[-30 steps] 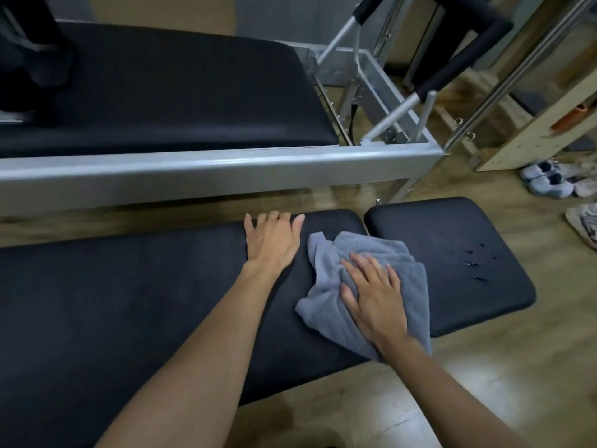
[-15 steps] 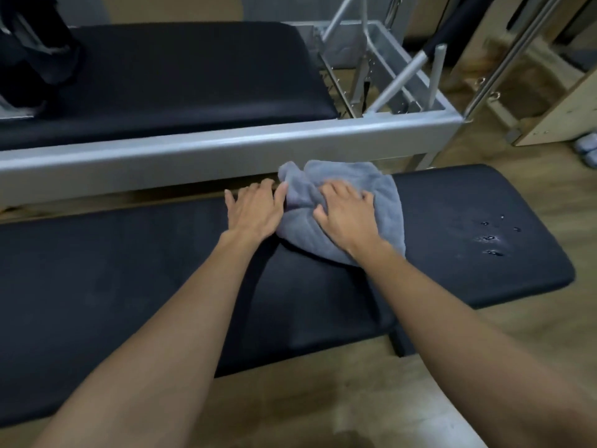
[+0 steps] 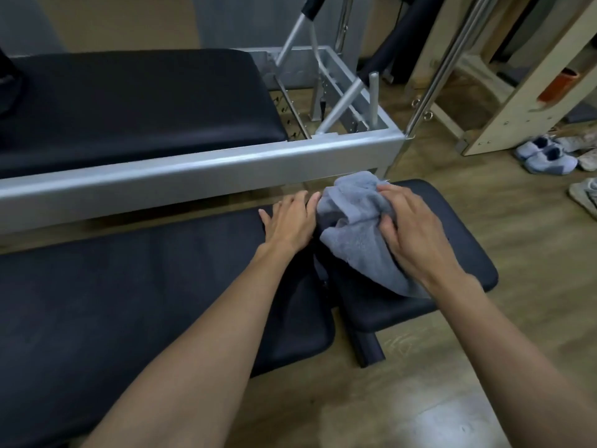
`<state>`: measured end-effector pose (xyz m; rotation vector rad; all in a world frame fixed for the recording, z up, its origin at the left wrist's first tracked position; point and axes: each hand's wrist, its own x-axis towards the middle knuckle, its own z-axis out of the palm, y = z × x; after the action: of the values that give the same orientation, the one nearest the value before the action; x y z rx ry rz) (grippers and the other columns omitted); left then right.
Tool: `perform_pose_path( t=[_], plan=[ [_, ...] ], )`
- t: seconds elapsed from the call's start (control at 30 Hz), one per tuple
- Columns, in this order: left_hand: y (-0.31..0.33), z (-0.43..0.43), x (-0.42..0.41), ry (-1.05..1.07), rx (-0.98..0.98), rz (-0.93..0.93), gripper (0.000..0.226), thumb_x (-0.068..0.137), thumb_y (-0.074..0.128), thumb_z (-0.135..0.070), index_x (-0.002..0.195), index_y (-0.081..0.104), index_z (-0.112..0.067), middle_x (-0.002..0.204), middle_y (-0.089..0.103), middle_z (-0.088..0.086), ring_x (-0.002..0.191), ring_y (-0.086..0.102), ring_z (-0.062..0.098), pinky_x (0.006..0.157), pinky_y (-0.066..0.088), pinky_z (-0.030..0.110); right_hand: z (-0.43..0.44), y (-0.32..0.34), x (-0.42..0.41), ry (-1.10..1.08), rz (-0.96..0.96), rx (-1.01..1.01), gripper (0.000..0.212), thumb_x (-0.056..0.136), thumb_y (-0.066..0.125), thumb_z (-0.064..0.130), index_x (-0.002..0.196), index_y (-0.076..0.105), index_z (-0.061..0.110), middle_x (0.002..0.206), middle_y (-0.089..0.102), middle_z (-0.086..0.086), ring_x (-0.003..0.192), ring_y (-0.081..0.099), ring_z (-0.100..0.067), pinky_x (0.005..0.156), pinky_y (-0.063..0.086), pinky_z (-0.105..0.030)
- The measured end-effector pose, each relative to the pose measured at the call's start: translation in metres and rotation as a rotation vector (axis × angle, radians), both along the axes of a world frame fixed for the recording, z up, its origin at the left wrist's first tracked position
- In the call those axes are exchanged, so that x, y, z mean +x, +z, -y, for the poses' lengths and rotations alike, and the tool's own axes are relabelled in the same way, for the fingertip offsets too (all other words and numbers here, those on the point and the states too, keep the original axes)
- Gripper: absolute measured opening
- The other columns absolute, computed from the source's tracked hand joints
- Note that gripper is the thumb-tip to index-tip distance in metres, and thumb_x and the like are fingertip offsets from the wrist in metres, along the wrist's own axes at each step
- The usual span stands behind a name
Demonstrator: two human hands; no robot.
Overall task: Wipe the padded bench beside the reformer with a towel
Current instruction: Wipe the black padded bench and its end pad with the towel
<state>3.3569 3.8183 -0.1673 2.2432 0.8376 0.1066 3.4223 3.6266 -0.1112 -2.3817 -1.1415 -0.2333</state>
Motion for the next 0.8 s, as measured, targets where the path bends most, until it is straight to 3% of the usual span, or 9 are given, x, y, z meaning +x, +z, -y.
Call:
perform_pose_path(
  t=[0.07, 0.17, 0.23, 0.37, 0.43, 0.53, 0.63, 0.8],
  plan=[
    [-0.004, 0.004, 0.009, -0.011, 0.044, 0.023, 0.049, 0.100, 0.020, -0.047, 0.127, 0.054, -0.024, 0.137, 0.055, 0.008, 0.131, 0.043, 0.033, 0.113, 0.009, 0.064, 0.009, -0.010, 0.008, 0.063, 0.070, -0.168, 0.053, 0.090, 0.036, 0.037, 0.131, 0.055, 0.012, 0.143, 0.053, -0.008, 0.135, 0.043, -0.025, 0.109, 0.032, -0.047],
    [-0.010, 0.008, 0.018, 0.016, 0.059, 0.055, 0.043, 0.101, 0.021, -0.040, 0.114, 0.058, -0.024, 0.127, 0.061, 0.006, 0.126, 0.049, 0.031, 0.115, 0.007, 0.062, 0.007, -0.046, 0.004, -0.041, -0.197, -0.408, 0.063, 0.092, 0.026, 0.062, 0.148, 0.034, 0.033, 0.160, 0.027, 0.003, 0.149, 0.013, -0.019, 0.118, 0.006, -0.058],
    [-0.017, 0.005, 0.022, 0.023, 0.081, 0.063, 0.039, 0.100, 0.020, -0.036, 0.102, 0.057, -0.024, 0.118, 0.063, 0.004, 0.120, 0.052, 0.029, 0.115, 0.007, 0.061, -0.006, -0.071, -0.001, -0.174, -0.199, -0.450, 0.070, 0.091, 0.018, 0.071, 0.152, 0.021, 0.036, 0.163, 0.017, 0.004, 0.151, 0.004, -0.022, 0.117, -0.003, -0.060],
    [-0.030, 0.000, 0.029, 0.022, 0.144, 0.074, 0.041, 0.101, 0.019, -0.035, 0.100, 0.058, -0.022, 0.114, 0.065, -0.001, 0.115, 0.055, 0.023, 0.116, 0.008, 0.058, -0.024, -0.090, -0.006, -0.270, -0.110, -0.486, 0.080, 0.086, 0.021, 0.077, 0.152, 0.022, 0.032, 0.162, 0.022, -0.001, 0.150, 0.010, -0.029, 0.115, -0.002, -0.064],
    [-0.032, -0.001, 0.036, 0.025, 0.162, 0.080, 0.041, 0.101, 0.019, -0.033, 0.090, 0.057, -0.022, 0.105, 0.066, -0.001, 0.109, 0.058, 0.021, 0.116, 0.012, 0.054, -0.021, -0.095, -0.014, -0.257, -0.069, -0.468, 0.082, 0.084, 0.025, 0.077, 0.151, 0.028, 0.030, 0.161, 0.026, -0.004, 0.149, 0.015, -0.031, 0.114, 0.000, -0.063],
    [-0.032, -0.007, 0.049, 0.053, 0.207, 0.105, 0.054, 0.103, 0.021, -0.034, 0.070, 0.059, -0.015, 0.080, 0.068, 0.003, 0.090, 0.064, 0.027, 0.105, 0.033, 0.046, -0.027, -0.099, -0.016, -0.218, -0.017, -0.481, 0.074, 0.087, 0.028, 0.066, 0.149, 0.036, 0.026, 0.157, 0.033, -0.007, 0.146, 0.023, -0.032, 0.114, 0.006, -0.066],
    [-0.033, -0.013, 0.057, 0.086, 0.171, 0.142, 0.059, 0.103, 0.023, -0.038, 0.077, 0.067, -0.009, 0.088, 0.072, 0.015, 0.089, 0.065, 0.032, 0.093, 0.044, 0.044, -0.053, -0.102, 0.006, -0.166, -0.001, -0.468, 0.063, 0.091, 0.031, 0.055, 0.148, 0.037, 0.026, 0.156, 0.036, -0.008, 0.146, 0.024, -0.031, 0.114, 0.005, -0.065],
    [-0.041, -0.022, 0.059, 0.122, 0.069, 0.156, 0.054, 0.102, 0.024, -0.044, 0.111, 0.064, -0.010, 0.113, 0.068, 0.017, 0.108, 0.060, 0.036, 0.095, 0.043, 0.044, -0.111, -0.109, 0.054, -0.120, 0.018, -0.445, 0.047, 0.096, 0.036, 0.046, 0.137, 0.049, 0.027, 0.149, 0.044, -0.005, 0.142, 0.030, -0.030, 0.113, 0.005, -0.065]
  ],
)
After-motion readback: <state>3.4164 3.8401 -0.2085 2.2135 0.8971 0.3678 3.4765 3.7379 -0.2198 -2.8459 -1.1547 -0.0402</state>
